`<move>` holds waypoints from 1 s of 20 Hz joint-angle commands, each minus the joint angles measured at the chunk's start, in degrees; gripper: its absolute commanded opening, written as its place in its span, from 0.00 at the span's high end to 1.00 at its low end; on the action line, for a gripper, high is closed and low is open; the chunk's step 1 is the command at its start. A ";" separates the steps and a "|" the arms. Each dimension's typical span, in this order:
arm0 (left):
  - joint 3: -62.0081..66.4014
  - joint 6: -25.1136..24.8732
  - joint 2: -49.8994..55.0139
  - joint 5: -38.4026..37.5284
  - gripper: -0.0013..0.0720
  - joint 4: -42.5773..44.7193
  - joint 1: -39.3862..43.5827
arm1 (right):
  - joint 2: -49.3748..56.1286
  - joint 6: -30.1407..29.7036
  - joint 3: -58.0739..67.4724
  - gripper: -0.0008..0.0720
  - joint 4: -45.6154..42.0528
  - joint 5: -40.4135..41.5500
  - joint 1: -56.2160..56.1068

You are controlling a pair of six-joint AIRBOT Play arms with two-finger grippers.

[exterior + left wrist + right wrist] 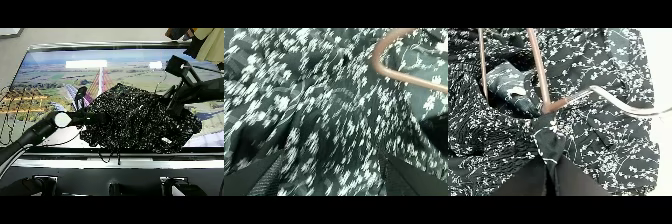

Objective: Fold the clothes and pants, and hang the long-sleeved shirts on hangers.

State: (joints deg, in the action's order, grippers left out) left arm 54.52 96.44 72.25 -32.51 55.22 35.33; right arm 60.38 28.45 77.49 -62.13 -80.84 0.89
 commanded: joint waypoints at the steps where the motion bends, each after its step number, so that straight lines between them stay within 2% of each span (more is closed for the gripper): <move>1: 1.44 1.42 3.02 8.59 0.03 -3.50 2.69 | 0.04 1.38 -0.02 0.96 -0.07 0.87 -0.02; 3: 1.46 -0.61 4.17 10.73 0.03 -5.90 2.73 | 0.04 1.38 -0.02 0.96 -0.04 0.87 -0.02; 12: 5.31 -0.63 9.66 12.24 0.04 -8.11 4.33 | 0.04 2.95 -0.02 0.96 -0.07 0.85 -0.02; 17: 6.45 -10.29 11.04 12.20 0.05 -18.64 4.83 | 0.04 3.10 -0.02 0.96 -0.09 0.87 -0.02; 20: 7.67 -11.96 12.81 11.61 0.07 -20.35 4.83 | 0.04 3.10 -0.02 0.96 -0.09 0.87 -0.02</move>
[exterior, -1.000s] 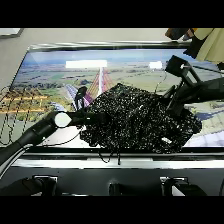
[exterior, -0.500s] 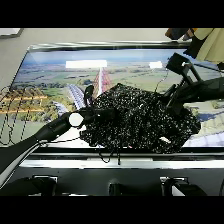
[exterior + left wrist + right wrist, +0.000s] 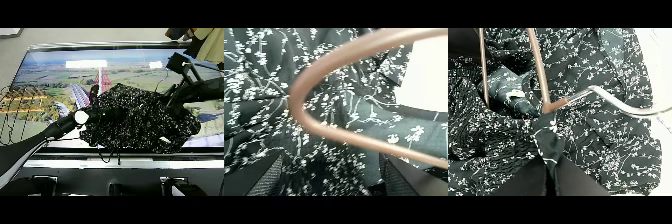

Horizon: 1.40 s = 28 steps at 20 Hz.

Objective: Fold the clothes and pants, and hang the long-sleeved shirts on hangers.

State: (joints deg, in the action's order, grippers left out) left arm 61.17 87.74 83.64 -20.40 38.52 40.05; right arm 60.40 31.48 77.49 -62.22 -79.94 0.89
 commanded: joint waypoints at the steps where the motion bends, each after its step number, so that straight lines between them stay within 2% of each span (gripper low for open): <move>1: 1.62 -3.26 2.25 -0.70 0.07 -3.65 0.11 | 0.02 0.07 -0.02 0.96 0.00 -0.04 -0.02; 3: 3.10 -3.21 4.13 -0.72 0.07 -3.65 0.39 | 0.02 0.07 -0.02 0.96 0.00 -0.02 -0.02; 4: 3.91 -3.26 5.07 -0.79 0.12 -3.65 0.59 | 0.02 0.07 -0.02 0.96 0.00 -0.04 -0.02; 5: 4.42 -3.82 5.79 -0.79 0.30 -3.63 0.76 | 0.02 0.07 -0.02 0.96 0.00 -0.02 -0.02; 7: 4.61 -3.82 6.64 -0.74 0.84 -3.63 0.70 | 0.02 0.09 -0.02 0.96 0.00 -0.07 -0.02; 8: 4.61 -3.85 6.88 -0.79 0.96 -3.58 0.61 | 0.02 0.11 -0.02 0.96 0.00 -0.07 -0.02; 12: 4.63 -7.06 6.64 -4.22 0.96 -3.56 -1.31 | -0.20 6.51 0.00 0.96 -1.66 -0.11 -0.02; 14: 4.63 -7.02 5.95 -5.95 0.96 -2.95 -3.45 | -0.90 8.92 0.00 0.96 -2.93 -0.76 -0.02; 20: 4.79 -7.06 2.64 -9.05 0.96 -2.95 -10.12 | -2.86 11.30 0.00 0.96 -4.48 -8.98 -0.02; 23: 6.80 -10.08 2.49 -10.80 0.96 -2.95 -10.40 | -2.86 11.45 -0.02 0.96 -4.72 -13.44 -0.02; 28: 9.79 -10.45 2.43 -12.04 0.96 -2.32 -10.43 | -2.84 11.45 -0.02 0.96 -8.35 -10.05 -0.02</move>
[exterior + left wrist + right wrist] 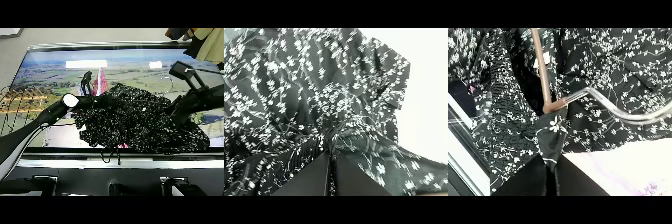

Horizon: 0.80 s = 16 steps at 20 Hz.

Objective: Fold the clothes and pants, and hang the long-sleeved shirts on hangers.

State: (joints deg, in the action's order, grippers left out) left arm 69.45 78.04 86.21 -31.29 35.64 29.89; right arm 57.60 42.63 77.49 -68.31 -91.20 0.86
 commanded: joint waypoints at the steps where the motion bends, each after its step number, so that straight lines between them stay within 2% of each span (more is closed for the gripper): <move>1: 1.77 -0.72 -0.15 -1.84 0.96 1.36 -0.26 | -0.04 1.03 -0.02 0.96 -2.91 3.10 0.00; 4: 1.77 -0.72 -0.15 -3.48 0.96 2.34 -0.26 | -0.04 2.64 0.00 0.96 -2.80 7.43 0.00; 16: 3.15 -0.55 -0.13 -1.92 0.96 4.37 -0.28 | -0.50 2.34 -0.02 0.96 -2.27 4.87 -0.13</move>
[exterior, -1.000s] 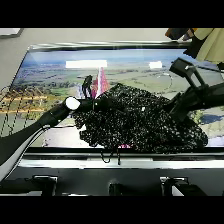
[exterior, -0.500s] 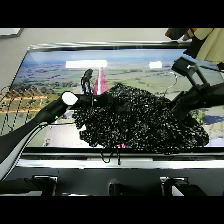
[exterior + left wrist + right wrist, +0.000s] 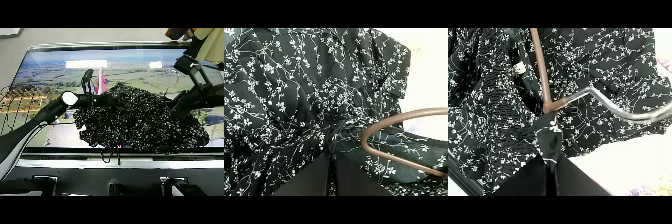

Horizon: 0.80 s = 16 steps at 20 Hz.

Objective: Fold the clothes and pants, and hang the long-sleeved shirts on hangers.

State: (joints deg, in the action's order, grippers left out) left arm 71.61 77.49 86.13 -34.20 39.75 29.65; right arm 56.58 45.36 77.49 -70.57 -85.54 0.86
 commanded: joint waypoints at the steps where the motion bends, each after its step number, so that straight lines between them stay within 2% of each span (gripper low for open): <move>1: 1.99 0.00 -0.07 1.46 0.96 0.57 -0.04 | 1.07 -0.57 -0.02 0.96 0.26 -1.29 -0.11; 8: 8.48 0.02 -0.07 -0.76 0.96 1.03 0.09 | 5.77 -0.55 -0.02 0.96 1.33 4.02 -0.13; 11: 11.87 -0.17 -0.09 -1.75 0.96 2.38 0.09 | 8.55 -1.25 -0.02 0.96 0.87 6.45 -5.35; 16: 18.64 -0.17 -1.09 -9.86 0.96 8.72 0.33 | 10.03 -0.94 -0.02 0.96 -2.78 18.62 -13.88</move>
State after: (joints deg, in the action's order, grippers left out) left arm 86.70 77.43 85.73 -38.92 44.64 29.76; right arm 65.67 44.25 77.47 -71.75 -74.08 -9.28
